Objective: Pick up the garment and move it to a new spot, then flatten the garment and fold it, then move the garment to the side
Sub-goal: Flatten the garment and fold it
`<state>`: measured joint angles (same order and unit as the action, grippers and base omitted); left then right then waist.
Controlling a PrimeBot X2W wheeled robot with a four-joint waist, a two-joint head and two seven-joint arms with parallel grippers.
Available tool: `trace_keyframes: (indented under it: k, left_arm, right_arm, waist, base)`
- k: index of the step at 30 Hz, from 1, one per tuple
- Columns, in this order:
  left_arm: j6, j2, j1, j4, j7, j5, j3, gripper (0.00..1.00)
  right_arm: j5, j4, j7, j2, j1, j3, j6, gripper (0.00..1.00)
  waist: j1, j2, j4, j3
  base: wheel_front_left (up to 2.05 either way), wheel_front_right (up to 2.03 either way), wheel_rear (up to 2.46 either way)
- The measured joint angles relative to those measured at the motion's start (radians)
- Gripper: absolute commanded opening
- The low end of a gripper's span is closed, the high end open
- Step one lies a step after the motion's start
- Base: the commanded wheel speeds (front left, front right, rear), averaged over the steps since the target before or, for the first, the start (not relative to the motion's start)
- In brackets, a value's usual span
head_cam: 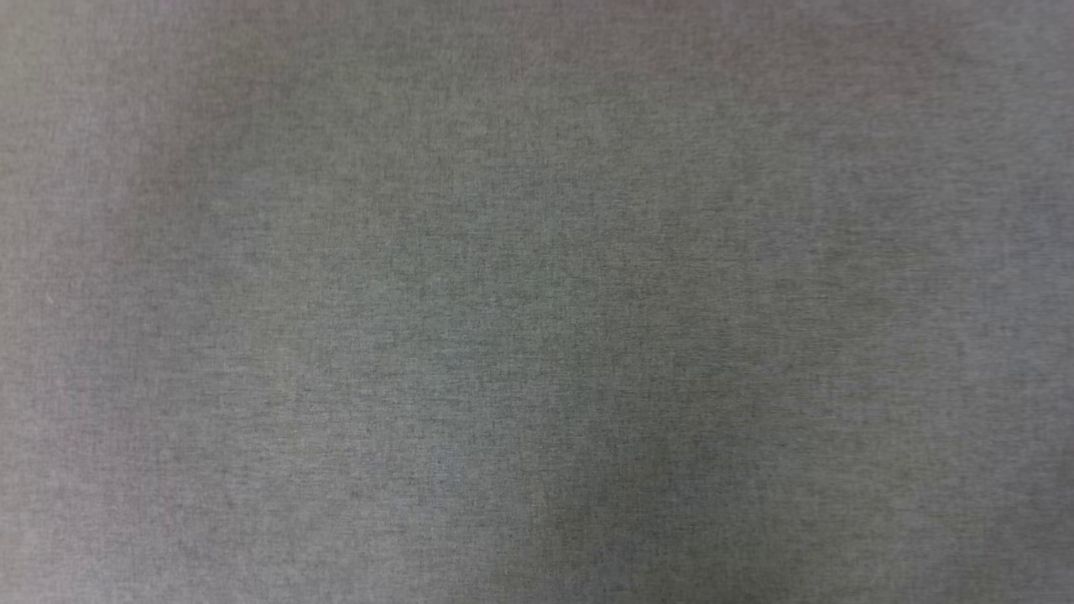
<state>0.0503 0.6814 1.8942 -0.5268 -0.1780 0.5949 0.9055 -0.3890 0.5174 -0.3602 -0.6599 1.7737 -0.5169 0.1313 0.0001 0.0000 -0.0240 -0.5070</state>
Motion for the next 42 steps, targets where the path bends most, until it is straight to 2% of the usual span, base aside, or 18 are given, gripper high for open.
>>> trace_keyframes:
  k: [6, 11, 16, 23, 28, 33, 42]
  left_arm:
    - [0.011, -0.009, 0.022, -0.067, 0.045, 0.007, -0.007, 0.00]
    - [0.029, -0.027, -0.010, -0.118, 0.079, 0.016, 0.011, 0.00]
    - [0.037, -0.033, -0.111, -0.154, 0.149, 0.048, 0.019, 0.00]
    - [0.032, -0.028, -0.315, -0.135, 0.241, 0.125, 0.013, 0.00]
    - [-0.018, -0.018, -0.567, -0.066, 0.303, 0.185, 0.026, 0.00]
    - [-0.084, 0.018, -0.795, 0.031, 0.339, 0.237, 0.045, 0.00]
    - [-0.213, 0.134, -1.211, 0.240, 0.369, 0.343, 0.085, 0.00]
  right_arm:
    - [0.014, 0.069, 0.048, 0.043, 0.051, -0.028, 0.000, 0.00]
    - [0.006, 0.126, 0.089, 0.072, 0.034, -0.066, 0.000, 0.00]
    - [-0.016, 0.173, 0.157, 0.093, -0.061, -0.112, 0.000, 0.00]
    - [-0.068, 0.204, 0.257, 0.114, -0.239, -0.177, 0.000, 0.00]
    - [-0.128, 0.184, 0.326, 0.109, -0.433, -0.236, 0.000, 0.00]
    - [-0.175, 0.131, 0.365, 0.083, -0.619, -0.271, 0.000, 0.00]
    - [-0.248, 0.019, 0.371, -0.007, -0.953, -0.294, 0.000, 0.00]
  waist:
    - [0.0000, 0.0000, -0.015, -0.037]
    - [0.0000, 0.0000, -0.021, -0.053]
    - [0.0001, 0.0000, -0.013, -0.050]
    - [0.0000, 0.0000, 0.001, -0.016]
    - [0.0000, 0.0000, 0.005, 0.033]
    - [0.0000, 0.0000, 0.005, 0.089]
    - [-0.0001, 0.0000, 0.011, 0.202]
  base:
    - [0.00, 0.00, 0.00]
    - [0.00, 0.00, 0.00]
    - [0.00, 0.00, 0.00]
    - [0.00, 0.00, 0.00]
    - [0.00, 0.00, 0.00]
    - [0.00, 0.00, 0.00]
    - [0.00, 0.00, 0.00]
